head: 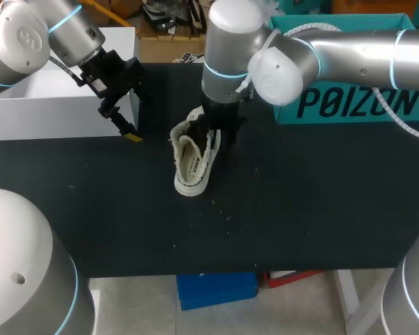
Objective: Take the shoe out of the shoebox, open the shoe tongue, remove and reinsert the insole, then place the shoe into the shoebox
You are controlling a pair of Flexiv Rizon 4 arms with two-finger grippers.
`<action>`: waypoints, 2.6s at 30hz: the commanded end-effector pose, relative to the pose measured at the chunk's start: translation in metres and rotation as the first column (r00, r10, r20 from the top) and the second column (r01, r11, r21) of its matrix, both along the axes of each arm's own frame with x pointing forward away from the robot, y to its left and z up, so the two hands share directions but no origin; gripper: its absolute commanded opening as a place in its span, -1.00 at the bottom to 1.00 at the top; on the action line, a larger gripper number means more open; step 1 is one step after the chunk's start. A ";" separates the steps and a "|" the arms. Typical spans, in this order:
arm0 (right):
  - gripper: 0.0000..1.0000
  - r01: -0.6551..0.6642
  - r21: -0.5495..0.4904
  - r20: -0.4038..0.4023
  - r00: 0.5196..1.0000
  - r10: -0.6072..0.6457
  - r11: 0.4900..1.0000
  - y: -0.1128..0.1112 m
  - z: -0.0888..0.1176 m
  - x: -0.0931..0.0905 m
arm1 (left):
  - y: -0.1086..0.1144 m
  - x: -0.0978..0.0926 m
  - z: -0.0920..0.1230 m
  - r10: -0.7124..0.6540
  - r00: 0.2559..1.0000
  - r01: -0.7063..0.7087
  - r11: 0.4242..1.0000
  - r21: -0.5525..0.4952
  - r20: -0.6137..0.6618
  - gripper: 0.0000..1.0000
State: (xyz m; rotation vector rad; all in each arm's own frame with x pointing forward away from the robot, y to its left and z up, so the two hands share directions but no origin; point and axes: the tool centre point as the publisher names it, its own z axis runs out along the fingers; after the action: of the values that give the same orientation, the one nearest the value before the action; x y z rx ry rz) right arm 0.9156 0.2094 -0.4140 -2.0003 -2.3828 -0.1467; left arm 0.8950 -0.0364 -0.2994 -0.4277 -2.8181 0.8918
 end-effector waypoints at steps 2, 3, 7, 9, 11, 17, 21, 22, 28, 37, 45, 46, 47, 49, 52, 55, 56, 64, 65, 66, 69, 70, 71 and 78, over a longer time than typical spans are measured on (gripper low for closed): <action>0.08 -0.005 -0.019 0.005 1.000 0.005 1.000 0.006 -0.013 0.004 | 0.000 -0.001 0.000 0.000 1.000 0.000 1.000 0.005 0.000 1.00; 0.00 -0.007 -0.026 0.009 1.000 0.007 1.000 0.005 -0.014 0.004 | 0.000 -0.001 0.000 0.000 1.000 0.000 1.000 0.005 0.000 1.00; -1.00 -0.007 -0.029 0.015 1.000 0.008 1.000 0.005 -0.016 0.004 | 0.000 -0.001 0.000 0.000 1.000 0.000 1.000 0.005 0.000 1.00; -1.00 -0.007 -0.028 0.017 1.000 0.008 1.000 0.004 -0.015 0.005 | 0.000 -0.001 0.000 0.000 1.000 0.000 1.000 0.005 0.000 1.00; -1.00 -0.008 -0.028 0.019 1.000 0.009 1.000 0.004 -0.011 0.005 | 0.000 -0.001 0.000 0.000 1.000 0.000 1.000 0.005 0.000 1.00; -1.00 -0.017 -0.023 0.016 1.000 0.017 1.000 0.000 0.007 0.004 | 0.000 -0.001 0.000 0.000 1.000 0.000 1.000 0.005 0.000 1.00; -1.00 -0.042 -0.031 0.021 0.999 0.043 0.999 -0.005 0.026 0.006 | 0.000 -0.001 0.000 0.000 1.000 0.000 1.000 0.005 0.000 1.00; -1.00 -0.052 -0.037 0.023 0.998 0.053 0.998 -0.006 0.031 0.007 | 0.000 -0.001 0.000 0.000 1.000 0.000 1.000 0.005 0.000 1.00; -1.00 -0.127 -0.079 0.028 0.991 0.129 0.989 -0.018 0.063 0.013 | 0.000 -0.001 0.000 0.000 1.000 0.000 1.000 0.005 0.000 1.00; -1.00 -0.500 -0.137 0.010 0.863 0.506 0.855 -0.034 0.115 0.021 | 0.000 -0.001 0.000 0.000 1.000 0.000 1.000 0.005 0.000 1.00; -1.00 -0.735 -0.104 -0.047 0.676 0.735 0.670 -0.040 0.153 0.028 | 0.000 -0.001 0.000 0.000 1.000 0.000 1.000 0.005 0.000 1.00; -1.00 -0.735 -0.104 -0.047 0.676 0.735 0.670 -0.040 0.153 0.028 | 0.000 -0.001 0.000 0.000 1.000 0.000 1.000 0.005 0.000 1.00; -1.00 -0.735 -0.104 -0.047 0.676 0.735 0.670 -0.040 0.153 0.028 | 0.000 -0.001 0.000 0.000 1.000 0.000 1.000 0.005 0.000 1.00; -1.00 -0.735 -0.104 -0.047 0.676 0.735 0.670 -0.040 0.153 0.028 | 0.000 -0.001 0.000 0.000 1.000 0.000 1.000 0.005 0.000 1.00; -1.00 -0.735 -0.104 -0.047 0.676 0.735 0.670 -0.040 0.153 0.028 | 0.000 -0.001 0.000 0.000 1.000 0.000 1.000 0.005 0.000 1.00; -1.00 -0.735 -0.104 -0.047 0.676 0.735 0.670 -0.040 0.153 0.028 | 0.000 -0.001 0.000 0.000 1.000 0.000 1.000 0.005 0.000 1.00; -1.00 -0.735 -0.104 -0.047 0.676 0.735 0.670 -0.040 0.153 0.028 | 0.000 -0.001 0.000 0.000 1.000 0.000 1.000 0.005 0.000 1.00; -1.00 -0.735 -0.104 -0.047 0.676 0.735 0.670 -0.040 0.153 0.028 | 0.000 -0.001 0.000 0.000 1.000 0.000 1.000 0.005 0.000 1.00; -1.00 -0.735 -0.104 -0.047 0.676 0.735 0.670 -0.040 0.153 0.028 | 0.000 -0.001 0.000 0.000 1.000 0.000 1.000 0.005 0.000 1.00; -1.00 -0.735 -0.104 -0.047 0.676 0.735 0.670 -0.040 0.153 0.028 | 0.000 -0.001 0.000 0.000 1.000 0.000 1.000 0.005 0.000 1.00; -1.00 -0.735 -0.104 -0.047 0.676 0.735 0.670 -0.040 0.153 0.028 | 0.000 -0.001 0.000 0.000 1.000 0.000 1.000 0.005 0.000 1.00; -1.00 -0.735 -0.104 -0.047 0.676 0.735 0.670 -0.040 0.153 0.028 | 0.000 -0.001 0.000 0.000 1.000 0.000 1.000 0.005 0.000 1.00; -1.00 -0.735 -0.104 -0.047 0.676 0.735 0.670 -0.040 0.153 0.028 | 0.000 -0.001 0.000 0.000 1.000 0.000 1.000 0.005 0.000 1.00; -1.00 -0.758 -0.138 -0.059 0.649 0.759 0.637 -0.055 0.160 0.057 | 0.000 -0.001 0.000 0.000 1.000 0.000 1.000 0.005 0.000 1.00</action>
State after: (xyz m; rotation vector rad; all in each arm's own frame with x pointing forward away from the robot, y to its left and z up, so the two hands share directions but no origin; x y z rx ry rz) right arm 0.9607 0.1572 -0.2622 -0.8558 -3.0756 0.0504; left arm 0.8950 -0.0363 -0.2994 -0.4278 -2.8182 0.8918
